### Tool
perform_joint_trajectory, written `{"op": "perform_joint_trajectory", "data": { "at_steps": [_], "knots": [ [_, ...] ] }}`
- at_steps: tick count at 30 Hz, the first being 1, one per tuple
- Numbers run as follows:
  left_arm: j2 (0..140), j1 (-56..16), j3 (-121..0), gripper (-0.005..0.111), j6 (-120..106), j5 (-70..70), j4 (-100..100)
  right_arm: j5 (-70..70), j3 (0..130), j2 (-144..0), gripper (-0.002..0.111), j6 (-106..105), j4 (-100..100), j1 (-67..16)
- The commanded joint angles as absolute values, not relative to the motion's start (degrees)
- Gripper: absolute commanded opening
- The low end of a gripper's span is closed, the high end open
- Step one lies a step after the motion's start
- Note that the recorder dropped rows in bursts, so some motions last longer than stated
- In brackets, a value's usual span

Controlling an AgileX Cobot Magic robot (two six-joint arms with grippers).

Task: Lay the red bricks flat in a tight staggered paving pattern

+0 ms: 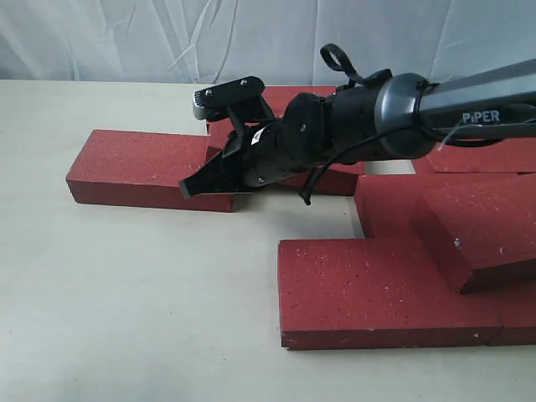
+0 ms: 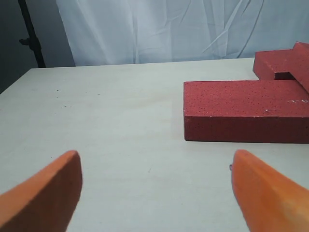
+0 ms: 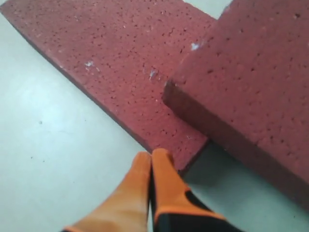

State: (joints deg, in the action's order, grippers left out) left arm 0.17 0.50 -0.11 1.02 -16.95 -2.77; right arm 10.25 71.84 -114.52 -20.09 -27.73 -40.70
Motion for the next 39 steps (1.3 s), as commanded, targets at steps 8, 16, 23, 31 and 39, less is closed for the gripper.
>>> {"op": "perform_joint_trajectory", "data": {
  "at_steps": [8,16,23,31,39],
  "knots": [
    [0.0,0.5,0.0,0.079,1.0,-16.4,-2.4,42.6,85.2,-112.9,-0.001,7.0,10.1,-43.3],
    [0.0,0.5,0.0,0.079,1.0,-16.4,-2.4,36.9,85.2,-117.4,-0.001,21.4,21.2,-45.3],
    [0.0,0.5,0.0,0.079,1.0,-16.4,-2.4,32.5,85.2,-121.6,-0.001,29.2,28.1,-45.3],
    [0.0,0.5,0.0,0.079,1.0,-16.4,-2.4,27.7,85.2,-124.9,-0.001,29.6,28.1,-45.3],
    [0.0,0.5,0.0,0.079,1.0,-16.4,-2.4,17.8,85.5,-125.3,-0.001,29.6,27.9,-46.0]
  ]
}}
